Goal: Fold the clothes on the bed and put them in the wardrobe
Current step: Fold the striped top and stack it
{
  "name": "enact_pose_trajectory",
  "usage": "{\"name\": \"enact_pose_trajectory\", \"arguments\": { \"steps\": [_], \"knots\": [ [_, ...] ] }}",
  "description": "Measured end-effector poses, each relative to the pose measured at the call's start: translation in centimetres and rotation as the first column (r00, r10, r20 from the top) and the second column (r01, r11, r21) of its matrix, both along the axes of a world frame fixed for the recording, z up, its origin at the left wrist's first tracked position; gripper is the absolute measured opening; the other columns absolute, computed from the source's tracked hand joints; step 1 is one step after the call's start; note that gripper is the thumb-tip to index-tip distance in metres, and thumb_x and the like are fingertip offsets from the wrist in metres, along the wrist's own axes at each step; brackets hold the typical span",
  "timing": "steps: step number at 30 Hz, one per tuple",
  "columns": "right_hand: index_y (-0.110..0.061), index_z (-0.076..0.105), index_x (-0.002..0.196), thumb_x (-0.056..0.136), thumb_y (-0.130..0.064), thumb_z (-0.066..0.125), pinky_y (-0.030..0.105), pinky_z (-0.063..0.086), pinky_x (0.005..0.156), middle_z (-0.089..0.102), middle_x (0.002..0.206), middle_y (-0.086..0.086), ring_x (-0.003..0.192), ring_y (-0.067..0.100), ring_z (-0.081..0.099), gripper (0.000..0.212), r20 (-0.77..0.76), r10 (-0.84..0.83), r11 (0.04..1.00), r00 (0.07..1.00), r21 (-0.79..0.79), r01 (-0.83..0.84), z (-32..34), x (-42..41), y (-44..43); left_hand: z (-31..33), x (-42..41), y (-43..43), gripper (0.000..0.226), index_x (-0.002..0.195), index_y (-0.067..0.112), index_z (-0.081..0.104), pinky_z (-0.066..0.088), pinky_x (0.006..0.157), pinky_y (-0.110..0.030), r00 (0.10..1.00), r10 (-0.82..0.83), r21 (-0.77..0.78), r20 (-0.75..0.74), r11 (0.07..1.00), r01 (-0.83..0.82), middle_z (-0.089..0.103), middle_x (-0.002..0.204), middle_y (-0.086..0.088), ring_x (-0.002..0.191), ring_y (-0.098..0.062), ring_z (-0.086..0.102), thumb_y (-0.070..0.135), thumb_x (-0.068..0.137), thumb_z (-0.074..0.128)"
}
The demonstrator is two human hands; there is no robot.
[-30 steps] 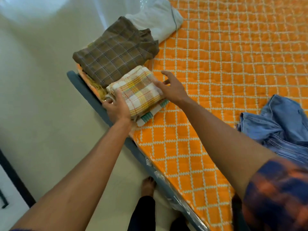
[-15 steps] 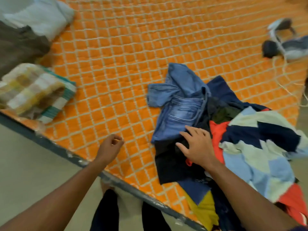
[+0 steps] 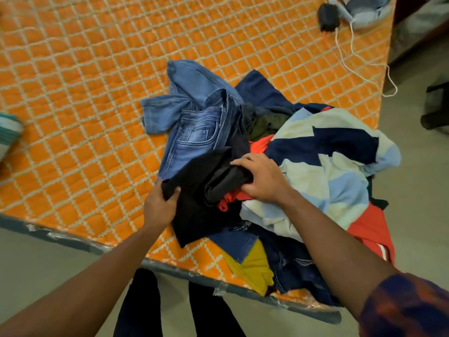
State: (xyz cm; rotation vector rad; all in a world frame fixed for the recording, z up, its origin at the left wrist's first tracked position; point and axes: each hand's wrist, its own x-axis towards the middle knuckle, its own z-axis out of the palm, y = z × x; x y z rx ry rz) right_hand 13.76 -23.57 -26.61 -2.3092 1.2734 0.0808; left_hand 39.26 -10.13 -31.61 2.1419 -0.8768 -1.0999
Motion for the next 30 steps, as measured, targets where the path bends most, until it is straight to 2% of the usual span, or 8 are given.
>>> {"name": "enact_pose_trajectory", "arguments": {
  "steps": [3,8,14,19,23,25,27,30],
  "knots": [
    [-0.030,0.072,0.108,0.072,-0.035,0.051,0.044,0.046,0.078,0.066,0.099,-0.007,0.098,0.027,0.061,0.042,0.047,-0.112,0.989,0.993,-0.095,0.116,0.9,1.4,0.3,0.6,0.4,-0.3,0.021,0.110,0.023,0.064,0.052,0.089,-0.047,0.990,0.097,0.023,-0.100,0.995,-0.095,0.069,0.106,-0.004,0.104,-0.028,0.065,0.040,0.098,0.060],
    [-0.021,0.067,0.097,0.077,-0.026,0.050,0.044,0.048,0.073,0.067,0.088,-0.002,0.083,0.028,0.061,0.027,0.257,-0.135,0.986,0.957,-0.059,0.155,3.4,5.3,3.3,3.3,1.6,-0.3,0.030,0.129,0.019,0.064,0.052,0.098,-0.041,0.875,0.325,-0.007,-0.359,0.937,-0.350,0.069,0.123,0.002,0.114,-0.019,0.064,0.033,0.105,0.052],
    [-0.013,0.055,0.079,0.077,-0.019,0.050,0.043,0.042,0.065,0.057,0.073,0.000,0.069,0.023,0.047,0.008,0.309,0.044,0.993,0.950,-0.118,-0.008,7.3,8.8,4.9,6.5,3.6,4.3,0.020,0.119,0.022,0.066,0.051,0.099,-0.042,0.807,0.504,-0.003,-0.308,0.848,-0.530,0.067,0.106,0.012,0.112,-0.021,0.063,0.031,0.104,0.055],
    [-0.009,0.054,0.078,0.075,-0.016,0.052,0.043,0.042,0.065,0.059,0.074,0.004,0.073,0.029,0.052,0.007,0.393,0.100,0.992,0.914,-0.106,-0.063,10.2,12.7,7.2,6.8,4.2,8.0,0.035,0.137,0.020,0.056,0.047,0.103,-0.046,0.888,0.448,-0.031,-0.099,0.891,-0.453,0.060,0.129,-0.002,0.125,-0.023,0.055,0.028,0.103,0.058],
    [-0.011,0.060,0.081,0.074,-0.016,0.057,0.041,0.044,0.067,0.064,0.079,0.007,0.077,0.031,0.057,0.010,0.424,0.101,0.995,0.900,-0.030,-0.097,9.5,15.7,11.4,7.7,5.0,7.8,0.077,0.152,0.029,0.029,0.037,0.111,-0.027,0.996,0.005,-0.295,-0.087,0.955,-0.031,0.040,0.149,0.007,0.136,0.003,0.039,0.035,0.084,0.065],
    [-0.014,0.068,0.090,0.078,-0.020,0.058,0.041,0.047,0.070,0.068,0.086,0.005,0.083,0.028,0.060,0.016,0.430,0.052,0.996,0.901,0.046,-0.079,8.1,15.3,12.9,8.9,4.7,6.7,0.069,0.145,0.026,0.044,0.044,0.103,-0.022,0.949,-0.288,-0.328,-0.125,0.915,0.235,0.054,0.139,0.009,0.127,0.004,0.051,0.037,0.079,0.058],
    [-0.024,0.072,0.110,0.085,-0.033,0.061,0.040,0.049,0.079,0.073,0.102,-0.001,0.096,0.025,0.065,0.028,0.363,0.023,0.996,0.932,0.077,-0.054,6.3,13.5,12.9,9.1,4.1,5.7,0.056,0.128,0.034,0.059,0.050,0.087,-0.026,0.877,-0.452,-0.199,-0.163,0.886,0.419,0.067,0.119,0.010,0.110,-0.004,0.063,0.025,0.073,0.052],
    [-0.032,0.062,0.132,0.079,-0.059,0.068,0.043,0.046,0.092,0.065,0.124,-0.004,0.113,0.023,0.060,0.059,0.113,-0.003,0.997,0.994,-0.072,0.011,4.3,9.6,11.4,7.2,3.5,5.0,0.053,0.100,0.039,0.064,0.049,0.080,-0.030,0.929,-0.288,-0.031,-0.232,0.957,0.289,0.069,0.101,0.009,0.103,-0.022,0.066,0.006,0.066,0.040]
  ]
}}
